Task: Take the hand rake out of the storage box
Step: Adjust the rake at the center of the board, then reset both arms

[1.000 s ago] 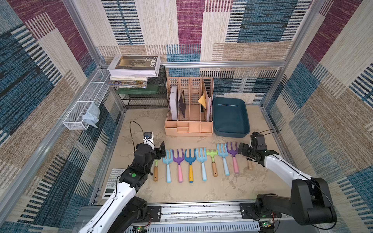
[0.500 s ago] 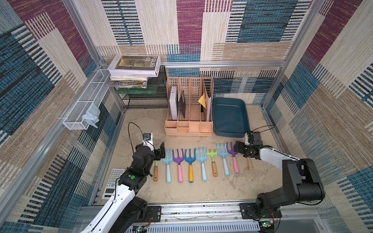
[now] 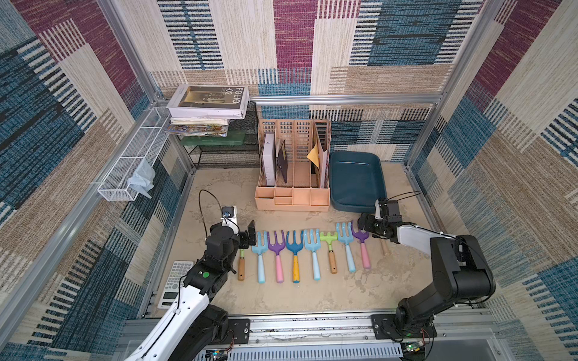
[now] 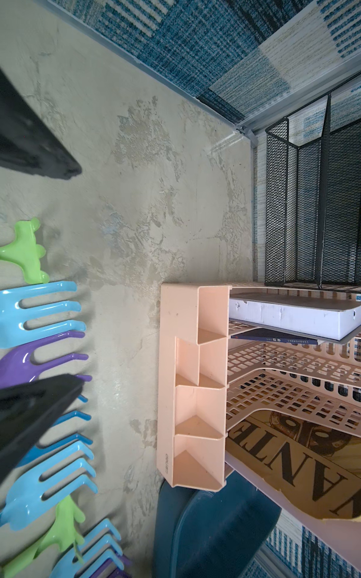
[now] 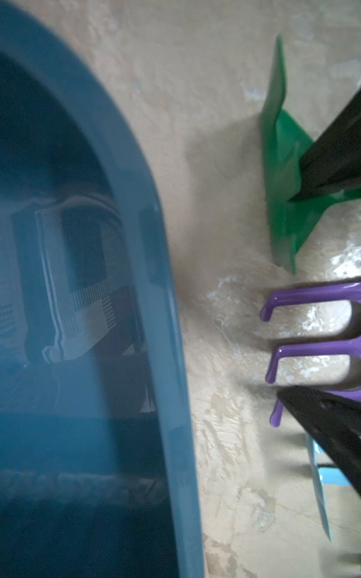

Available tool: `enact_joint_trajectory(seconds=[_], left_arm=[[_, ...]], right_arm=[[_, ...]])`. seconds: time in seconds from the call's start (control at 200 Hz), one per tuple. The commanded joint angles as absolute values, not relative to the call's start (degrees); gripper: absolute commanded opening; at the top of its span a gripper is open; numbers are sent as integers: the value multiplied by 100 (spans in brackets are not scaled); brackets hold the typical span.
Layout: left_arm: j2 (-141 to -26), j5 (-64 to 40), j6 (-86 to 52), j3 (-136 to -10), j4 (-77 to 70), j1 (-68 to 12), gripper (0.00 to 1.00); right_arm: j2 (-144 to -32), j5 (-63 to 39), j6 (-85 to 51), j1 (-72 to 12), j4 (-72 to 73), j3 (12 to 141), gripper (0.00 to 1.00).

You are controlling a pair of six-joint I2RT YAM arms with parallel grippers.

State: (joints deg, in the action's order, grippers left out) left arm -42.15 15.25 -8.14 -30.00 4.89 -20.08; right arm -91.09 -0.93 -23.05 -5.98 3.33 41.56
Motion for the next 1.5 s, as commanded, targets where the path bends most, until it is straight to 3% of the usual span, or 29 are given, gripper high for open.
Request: enact_joint_trajectory(seconds=[0.0, 0.341, 0.676, 0.826, 0.891, 0.941, 1.042, 1.137, 1.242, 1.342, 1.422, 1.492], left_arm=[[-4212, 1545, -782, -2996, 349, -2002, 99], [-4221, 1538, -784, -2988, 338, -1994, 99], [-4293, 1589, -752, -2997, 312, -1991, 99], [-4457, 2222, -468, -2962, 81, -1901, 99], [-4799, 2103, 401, -2741, -460, -1633, 99], [-5218, 2071, 291, -2701, -760, -1196, 99], [-6298, 643, -79, -2860, -1187, -253, 99], [-7301, 698, -174, -2941, -1716, 82, 99], [-7831, 471, -269, -3157, -1703, 364, 99], [-8156, 60, -92, -3338, -1920, 395, 99], [-8223, -201, -270, -3190, -2411, 478, 100], [-8729, -626, -230, -2680, -4112, 558, 99]], right_arm=[[-9150, -409, -2494, -721, -6, 4149, 96], [-8914, 7, -2664, -817, -167, 4119, 96], [-8528, -333, -2494, -880, -189, 4319, 96], [-7587, 203, -2061, -956, -199, 4451, 96], [-6882, 1051, -1613, -938, 357, 4173, 96], [-6452, 1442, -1294, -736, 1030, 3785, 96], [-6168, 934, -873, 187, 2453, 2886, 96], [-6478, 279, -967, 795, 3349, 2356, 96], [-7245, 155, -545, 701, 4903, 1738, 96], [-8210, 260, -601, 566, 5297, 1971, 96], [-8334, 423, -195, 179, 5402, 1992, 96], [-8465, 562, 1, 0, 6226, 1589, 96]])
